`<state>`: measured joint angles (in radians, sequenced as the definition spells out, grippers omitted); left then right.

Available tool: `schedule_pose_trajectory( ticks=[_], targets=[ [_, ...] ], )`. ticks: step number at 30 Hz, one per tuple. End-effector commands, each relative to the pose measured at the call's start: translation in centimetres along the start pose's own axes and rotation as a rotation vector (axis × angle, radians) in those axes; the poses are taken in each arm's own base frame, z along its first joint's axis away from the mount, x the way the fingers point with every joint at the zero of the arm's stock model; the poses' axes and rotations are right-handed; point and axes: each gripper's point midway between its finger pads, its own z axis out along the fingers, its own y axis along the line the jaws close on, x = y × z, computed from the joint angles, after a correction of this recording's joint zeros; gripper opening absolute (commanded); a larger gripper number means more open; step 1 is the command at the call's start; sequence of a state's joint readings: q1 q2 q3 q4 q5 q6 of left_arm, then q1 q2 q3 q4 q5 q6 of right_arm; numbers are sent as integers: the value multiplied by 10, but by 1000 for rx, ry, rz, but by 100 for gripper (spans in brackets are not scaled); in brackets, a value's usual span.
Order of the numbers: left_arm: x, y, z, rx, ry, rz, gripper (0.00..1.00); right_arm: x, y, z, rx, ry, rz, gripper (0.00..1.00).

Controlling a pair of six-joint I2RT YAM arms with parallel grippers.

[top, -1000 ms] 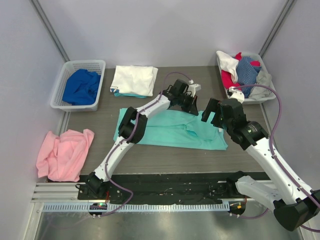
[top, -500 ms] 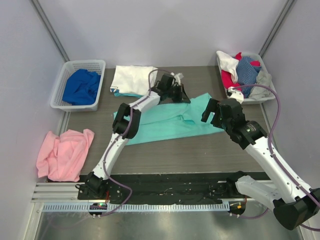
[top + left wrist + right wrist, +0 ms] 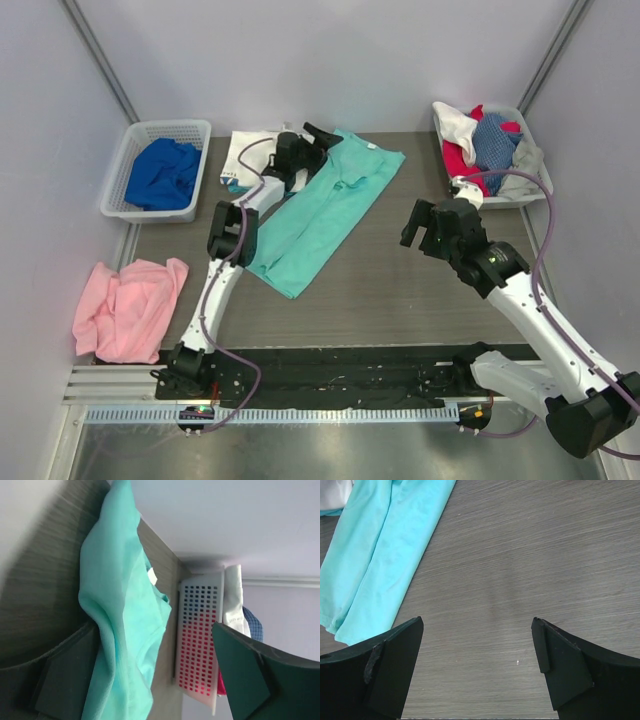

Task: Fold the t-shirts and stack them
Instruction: Fold the tshirt

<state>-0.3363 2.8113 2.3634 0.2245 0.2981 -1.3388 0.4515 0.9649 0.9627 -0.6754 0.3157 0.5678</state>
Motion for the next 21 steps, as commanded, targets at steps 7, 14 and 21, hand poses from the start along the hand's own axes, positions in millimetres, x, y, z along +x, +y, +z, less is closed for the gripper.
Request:
schedule_pose_trajectory(
  ticks=[7,14,21],
  targets=[
    [39,-125,-44,159,130,259,100,26,7,29,-30,56,20,100],
    [10,-131,-73,-34,71,690,100,52,7,45,-40,118,31,100],
    [-29,-104,-119,-334,-17,922,100,64,12,54,-66,148,49,100]
  ],
)
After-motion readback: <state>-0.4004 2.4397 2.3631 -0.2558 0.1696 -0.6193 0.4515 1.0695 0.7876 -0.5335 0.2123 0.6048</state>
